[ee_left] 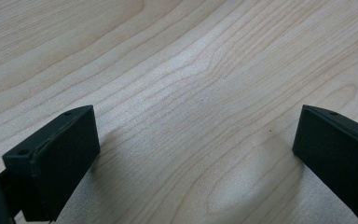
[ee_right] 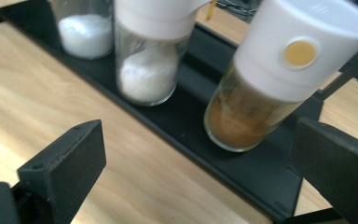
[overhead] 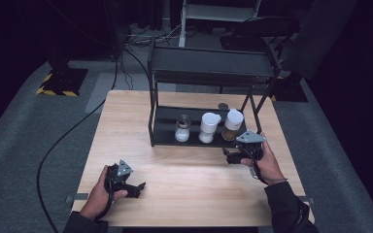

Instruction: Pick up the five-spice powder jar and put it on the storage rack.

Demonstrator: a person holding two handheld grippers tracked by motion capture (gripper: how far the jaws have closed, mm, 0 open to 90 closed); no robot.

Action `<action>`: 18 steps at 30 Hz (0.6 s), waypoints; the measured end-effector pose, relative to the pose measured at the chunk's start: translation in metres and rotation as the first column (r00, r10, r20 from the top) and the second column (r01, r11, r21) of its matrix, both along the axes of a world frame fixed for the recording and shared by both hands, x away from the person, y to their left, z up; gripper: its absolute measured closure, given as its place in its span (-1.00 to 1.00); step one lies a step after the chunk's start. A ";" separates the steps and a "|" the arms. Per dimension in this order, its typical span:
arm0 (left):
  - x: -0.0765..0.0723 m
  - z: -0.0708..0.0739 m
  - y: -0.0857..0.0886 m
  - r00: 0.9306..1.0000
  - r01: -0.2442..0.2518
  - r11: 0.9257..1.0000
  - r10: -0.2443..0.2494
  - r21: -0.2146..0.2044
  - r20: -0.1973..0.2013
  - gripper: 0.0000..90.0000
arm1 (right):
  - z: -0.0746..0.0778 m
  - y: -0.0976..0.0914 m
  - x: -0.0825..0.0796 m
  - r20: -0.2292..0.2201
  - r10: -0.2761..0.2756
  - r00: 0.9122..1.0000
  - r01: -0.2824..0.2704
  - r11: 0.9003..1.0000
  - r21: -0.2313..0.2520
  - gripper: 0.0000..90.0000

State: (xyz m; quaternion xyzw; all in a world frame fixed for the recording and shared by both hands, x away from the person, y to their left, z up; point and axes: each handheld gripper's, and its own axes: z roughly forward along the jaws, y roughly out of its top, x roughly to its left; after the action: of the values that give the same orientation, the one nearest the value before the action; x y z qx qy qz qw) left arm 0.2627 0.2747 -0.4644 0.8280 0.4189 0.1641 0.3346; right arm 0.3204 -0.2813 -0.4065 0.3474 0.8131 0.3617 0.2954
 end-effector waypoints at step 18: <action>0.000 0.000 0.000 1.000 -0.001 1.000 0.001 -0.001 0.000 -0.99 | -0.027 -0.013 -0.024 -0.001 0.063 0.998 -0.063 0.997 -0.043 -0.93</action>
State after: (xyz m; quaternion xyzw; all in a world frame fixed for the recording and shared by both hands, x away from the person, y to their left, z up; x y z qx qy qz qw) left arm 0.2626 0.2746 -0.4645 0.8276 0.4194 0.1641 0.3349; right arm 0.2960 -0.2947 -0.4337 0.3150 0.8312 0.3536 0.2912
